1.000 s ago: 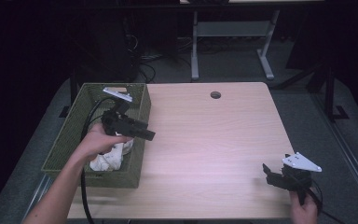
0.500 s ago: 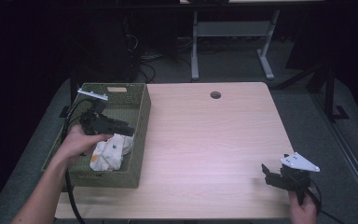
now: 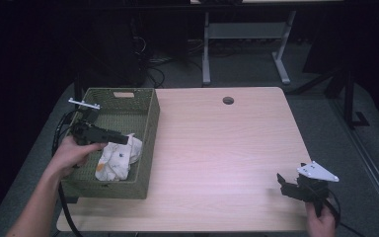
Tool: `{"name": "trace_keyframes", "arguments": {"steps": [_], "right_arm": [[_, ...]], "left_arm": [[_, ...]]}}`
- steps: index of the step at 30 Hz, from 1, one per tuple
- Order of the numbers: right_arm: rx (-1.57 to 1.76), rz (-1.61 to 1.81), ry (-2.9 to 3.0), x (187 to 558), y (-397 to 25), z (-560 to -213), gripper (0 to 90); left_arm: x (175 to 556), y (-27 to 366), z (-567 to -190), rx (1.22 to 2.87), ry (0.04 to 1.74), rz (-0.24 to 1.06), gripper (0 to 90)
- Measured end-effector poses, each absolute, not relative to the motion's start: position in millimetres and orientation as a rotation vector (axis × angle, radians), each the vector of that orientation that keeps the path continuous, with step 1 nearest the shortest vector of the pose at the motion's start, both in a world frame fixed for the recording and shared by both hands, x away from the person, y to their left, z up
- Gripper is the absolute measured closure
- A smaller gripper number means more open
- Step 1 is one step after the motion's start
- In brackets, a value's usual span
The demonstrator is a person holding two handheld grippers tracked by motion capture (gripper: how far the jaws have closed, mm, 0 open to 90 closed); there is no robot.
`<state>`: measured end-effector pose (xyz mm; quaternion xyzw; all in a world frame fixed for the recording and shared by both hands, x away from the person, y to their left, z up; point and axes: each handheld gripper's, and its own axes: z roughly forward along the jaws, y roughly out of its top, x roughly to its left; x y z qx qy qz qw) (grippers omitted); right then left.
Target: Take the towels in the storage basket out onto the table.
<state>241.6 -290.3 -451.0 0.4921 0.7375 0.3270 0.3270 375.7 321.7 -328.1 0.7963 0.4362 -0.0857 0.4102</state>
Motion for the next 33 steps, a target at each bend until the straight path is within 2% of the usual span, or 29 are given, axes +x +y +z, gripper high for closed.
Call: {"name": "trace_keyframes", "arguments": {"steps": [8, 20, 33], "right_arm": [[1.283, 0.857, 1.933, 241.6, -290.7, -450.4, 13.9], [1.277, 0.860, 1.929, 241.1, -290.9, -449.2, 13.9], [1.280, 0.863, 1.928, 240.6, -291.0, -449.0, 13.9]], "left_arm": [[378.2, 333.7, -340.1, 2.012, 1.185, -0.188, 27.8], [384.5, 329.5, -365.2, 2.210, 1.323, -0.115, 27.9], [390.8, 322.4, -382.3, 2.323, 1.400, -0.092, 29.5]]}}
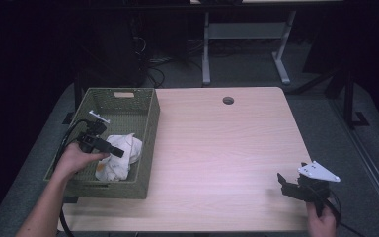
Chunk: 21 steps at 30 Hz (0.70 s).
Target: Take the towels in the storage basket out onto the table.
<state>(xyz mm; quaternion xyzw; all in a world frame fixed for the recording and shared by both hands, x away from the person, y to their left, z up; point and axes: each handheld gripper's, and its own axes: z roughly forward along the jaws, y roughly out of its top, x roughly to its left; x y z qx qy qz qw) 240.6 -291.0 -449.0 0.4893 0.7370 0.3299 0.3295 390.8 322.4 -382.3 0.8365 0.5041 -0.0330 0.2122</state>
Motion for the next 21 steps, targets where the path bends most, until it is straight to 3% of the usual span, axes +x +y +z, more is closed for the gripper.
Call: {"name": "trace_keyframes", "arguments": {"steps": [21], "right_arm": [[1.278, 0.864, 1.929, 240.3, -291.1, -448.8, 13.9]], "left_arm": [[400.0, 304.3, -412.5, 2.554, 1.479, -0.092, 36.5]]}}
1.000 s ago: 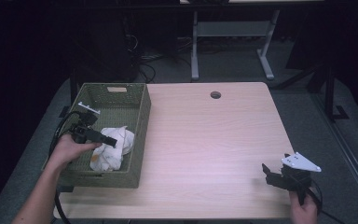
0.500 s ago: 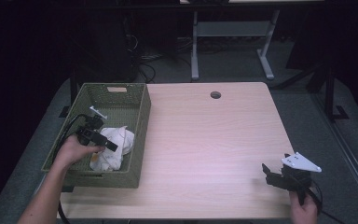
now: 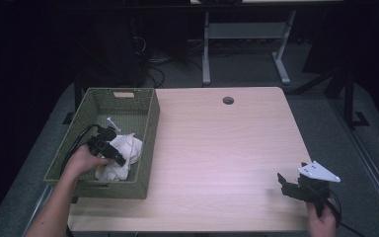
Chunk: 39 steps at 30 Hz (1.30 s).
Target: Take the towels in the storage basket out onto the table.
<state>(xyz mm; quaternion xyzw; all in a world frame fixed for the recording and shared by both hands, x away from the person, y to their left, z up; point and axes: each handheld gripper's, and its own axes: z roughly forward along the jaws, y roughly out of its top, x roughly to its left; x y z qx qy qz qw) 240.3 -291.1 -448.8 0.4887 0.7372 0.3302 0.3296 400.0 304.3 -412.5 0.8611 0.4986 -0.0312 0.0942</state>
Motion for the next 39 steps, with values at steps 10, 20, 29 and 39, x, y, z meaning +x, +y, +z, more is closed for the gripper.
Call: {"name": "trace_keyframes", "arguments": {"steps": [10, 20, 29, 39], "right_arm": [[1.280, 0.868, 1.927, 240.3, -291.3, -448.7, 13.9], [1.276, 0.872, 1.925, 239.9, -291.7, -448.4, 13.9], [1.278, 0.869, 1.925, 240.0, -291.5, -448.4, 13.9], [1.287, 0.867, 1.920, 240.4, -291.2, -448.5, 13.9]], "left_arm": [[400.8, 299.0, -421.3, 2.638, 1.490, -0.063, 45.4], [400.4, 299.3, -420.3, 2.639, 1.501, -0.064, 62.6], [401.0, 305.5, -419.7, 2.600, 1.521, -0.088, 69.5], [401.1, 313.3, -409.3, 2.544, 1.522, -0.093, 70.9]]}}
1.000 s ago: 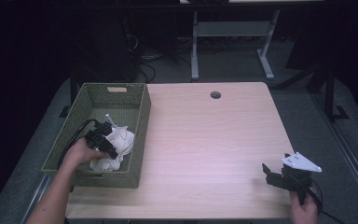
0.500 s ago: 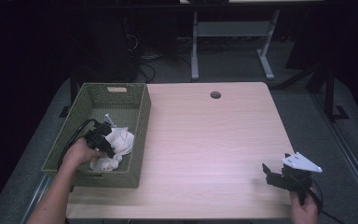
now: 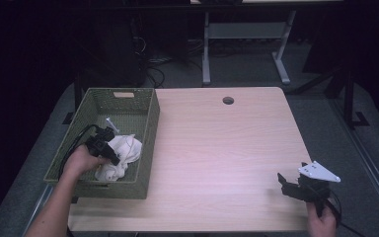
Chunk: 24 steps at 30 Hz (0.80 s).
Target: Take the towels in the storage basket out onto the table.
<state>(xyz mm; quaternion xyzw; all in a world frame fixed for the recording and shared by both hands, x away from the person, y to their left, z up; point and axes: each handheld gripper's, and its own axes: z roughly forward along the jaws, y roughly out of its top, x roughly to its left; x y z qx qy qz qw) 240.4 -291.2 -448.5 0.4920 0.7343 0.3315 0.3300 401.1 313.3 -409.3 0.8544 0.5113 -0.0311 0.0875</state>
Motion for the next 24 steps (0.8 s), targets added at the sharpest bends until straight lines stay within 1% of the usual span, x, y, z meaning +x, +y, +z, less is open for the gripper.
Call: {"name": "trace_keyframes", "arguments": {"steps": [6, 13, 19, 24], "right_arm": [[1.277, 0.862, 1.921, 241.1, -290.8, -449.2, 13.9], [1.269, 0.868, 1.926, 240.8, -288.7, -449.1, 13.9], [1.268, 0.874, 1.931, 240.3, -288.3, -449.6, 13.9], [1.284, 0.873, 1.920, 241.4, -289.5, -450.6, 13.9]], "left_arm": [[398.8, 320.3, -394.1, 2.448, 1.509, -0.092, 71.0], [395.7, 323.6, -378.4, 2.391, 1.478, -0.079, 70.9], [394.4, 323.7, -367.5, 2.338, 1.448, -0.094, 70.9], [391.8, 331.0, -359.2, 2.261, 1.428, -0.111, 70.9]]}}
